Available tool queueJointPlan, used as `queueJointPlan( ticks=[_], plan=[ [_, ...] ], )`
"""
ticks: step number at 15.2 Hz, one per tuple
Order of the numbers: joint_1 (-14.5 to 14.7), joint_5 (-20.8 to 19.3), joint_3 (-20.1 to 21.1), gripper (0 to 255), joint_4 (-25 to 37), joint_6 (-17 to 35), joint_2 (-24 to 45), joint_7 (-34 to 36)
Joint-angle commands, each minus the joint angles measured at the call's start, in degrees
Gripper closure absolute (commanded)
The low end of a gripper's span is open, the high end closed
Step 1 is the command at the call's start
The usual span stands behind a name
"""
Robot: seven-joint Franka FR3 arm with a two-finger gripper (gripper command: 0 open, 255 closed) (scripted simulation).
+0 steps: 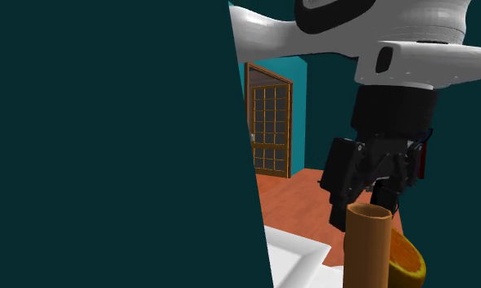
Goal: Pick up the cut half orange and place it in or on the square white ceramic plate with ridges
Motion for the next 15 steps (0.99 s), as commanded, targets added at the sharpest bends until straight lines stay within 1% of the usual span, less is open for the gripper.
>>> queueJointPlan(
  ticks=[1,2,10,11,15],
  plan=[
    [-0.04,-0.05,-0.04,0,-2.14,1.69,-0.47,-0.06],
    [-0.02,-0.08,-0.04,0,-3.90,3.05,-0.88,-0.03],
    [-0.02,-0.08,-0.04,0,-3.89,3.04,-0.88,-0.03],
    [-0.02,-0.08,-0.04,255,-3.89,3.04,-0.88,-0.03],
    [-0.02,-0.08,-0.04,255,-3.86,3.03,-0.86,-0.03]
  ],
)
